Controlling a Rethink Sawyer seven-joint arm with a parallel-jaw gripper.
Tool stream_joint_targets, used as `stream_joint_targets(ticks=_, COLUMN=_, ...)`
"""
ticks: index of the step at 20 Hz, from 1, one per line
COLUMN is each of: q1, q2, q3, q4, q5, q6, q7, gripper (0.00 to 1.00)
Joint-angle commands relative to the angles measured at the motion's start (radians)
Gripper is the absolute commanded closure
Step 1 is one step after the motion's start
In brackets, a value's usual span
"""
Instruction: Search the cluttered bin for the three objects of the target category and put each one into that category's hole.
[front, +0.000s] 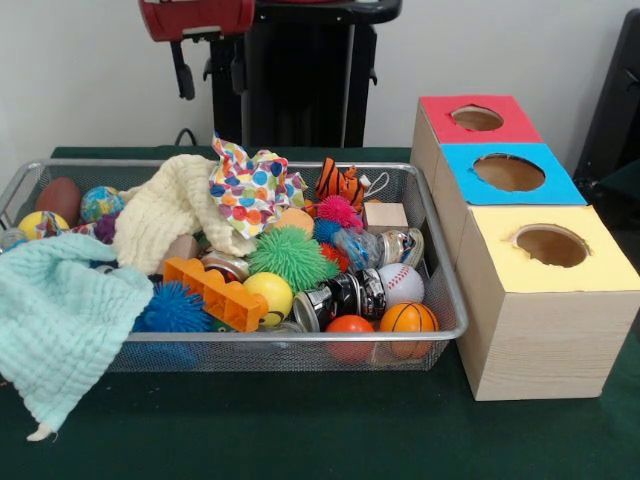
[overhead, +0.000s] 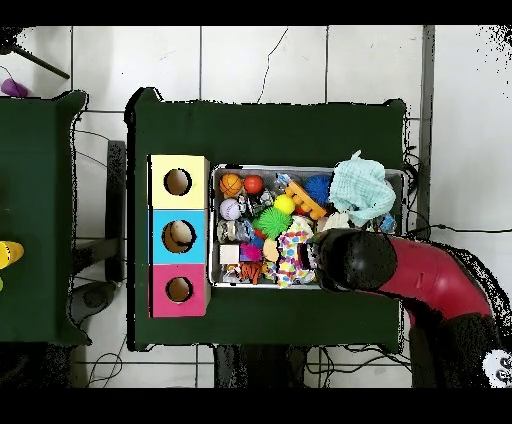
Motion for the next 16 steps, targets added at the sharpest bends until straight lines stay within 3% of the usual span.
stream_joint_targets(ticks=1, q1=0.042, q2=0.096, q3=0.050, q4=0.035, q5=0.004, q6=-0.007, q7=0.057, gripper=0.00)
stream_joint_targets(ticks=6, q1=0.057, q2=0.151, q3=0.054, q4=0.034, q5=0.005, q6=-0.092, q7=0.072, gripper=0.00)
stream_joint_targets(ticks=16, q1=0.095, q2=0.242, q3=0.080, q4=-0.121, q5=-0.011, q6=-0.046, q7=0.008, gripper=0.00)
